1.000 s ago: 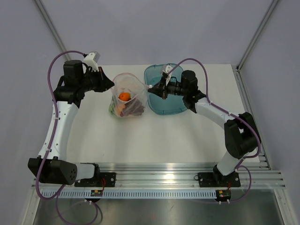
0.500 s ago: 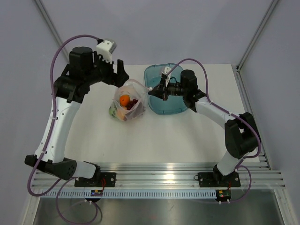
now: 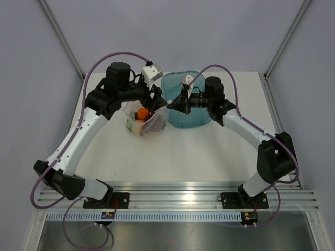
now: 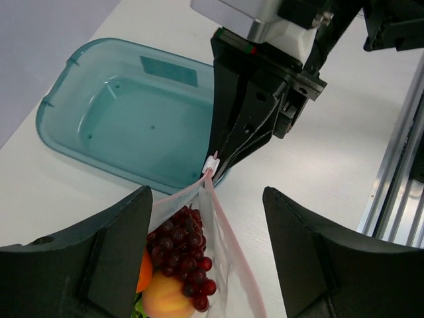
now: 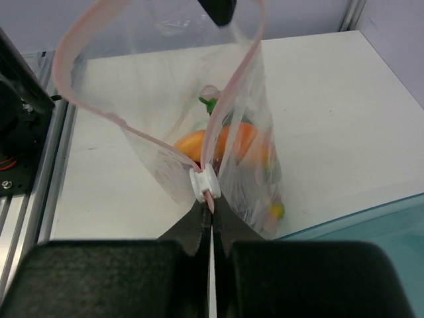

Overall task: Place the food in the zip-top bag and seal the zipper
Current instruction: Zip the zipper food storage bag at the center of the board.

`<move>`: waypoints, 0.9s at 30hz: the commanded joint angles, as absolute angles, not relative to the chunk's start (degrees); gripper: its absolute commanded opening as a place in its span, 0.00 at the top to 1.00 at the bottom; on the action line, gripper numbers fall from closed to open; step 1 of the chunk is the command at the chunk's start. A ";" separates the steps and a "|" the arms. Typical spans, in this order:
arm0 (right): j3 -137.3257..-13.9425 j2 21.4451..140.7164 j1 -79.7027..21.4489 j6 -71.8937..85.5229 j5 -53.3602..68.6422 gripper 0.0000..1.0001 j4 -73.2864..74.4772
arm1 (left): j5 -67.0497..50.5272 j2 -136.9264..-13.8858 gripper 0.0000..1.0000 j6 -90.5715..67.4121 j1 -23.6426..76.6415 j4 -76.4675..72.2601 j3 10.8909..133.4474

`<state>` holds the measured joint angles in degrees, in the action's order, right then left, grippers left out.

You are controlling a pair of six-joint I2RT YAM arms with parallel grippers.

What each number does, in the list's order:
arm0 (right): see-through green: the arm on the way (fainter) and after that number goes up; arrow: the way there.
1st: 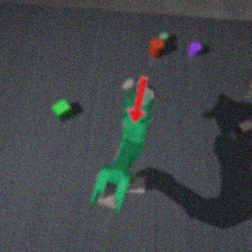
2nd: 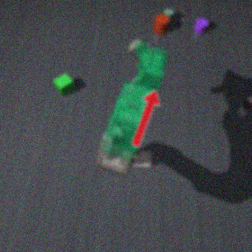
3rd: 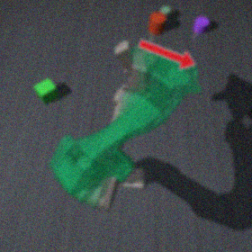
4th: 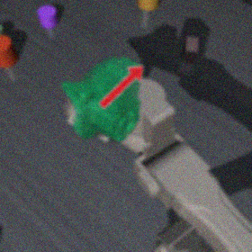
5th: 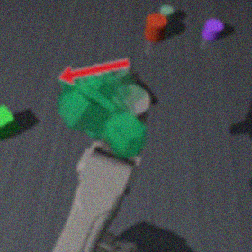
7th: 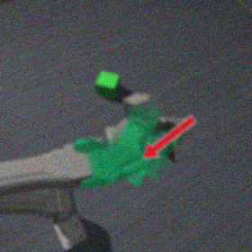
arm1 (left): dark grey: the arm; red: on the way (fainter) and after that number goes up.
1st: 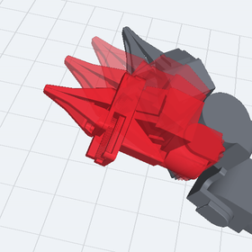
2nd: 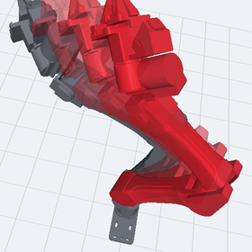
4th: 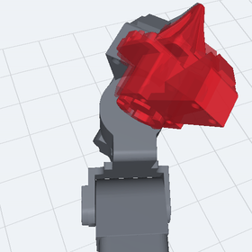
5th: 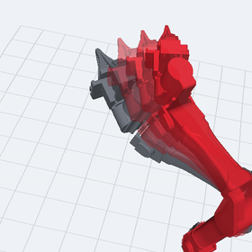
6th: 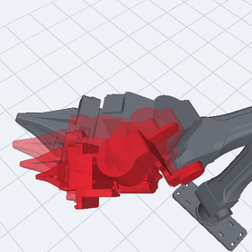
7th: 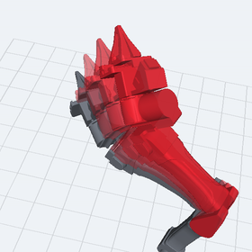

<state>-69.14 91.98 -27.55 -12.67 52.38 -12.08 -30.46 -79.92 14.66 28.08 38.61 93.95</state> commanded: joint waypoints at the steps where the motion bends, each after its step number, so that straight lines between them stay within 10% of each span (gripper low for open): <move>1: -71.28 87.90 -26.98 -12.57 56.95 1.00 -12.74 | -35.42 -80.15 0.30 17.31 28.92 31.99 92.82; 27: -69.70 85.43 -27.07 -10.02 61.08 1.00 -12.83 | -35.25 -81.57 0.45 28.46 32.87 31.11 86.14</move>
<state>-69.14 88.05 -27.46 -10.44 59.24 -10.41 -33.52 -84.05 23.79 32.58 33.01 88.16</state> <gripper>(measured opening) 0.011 0.547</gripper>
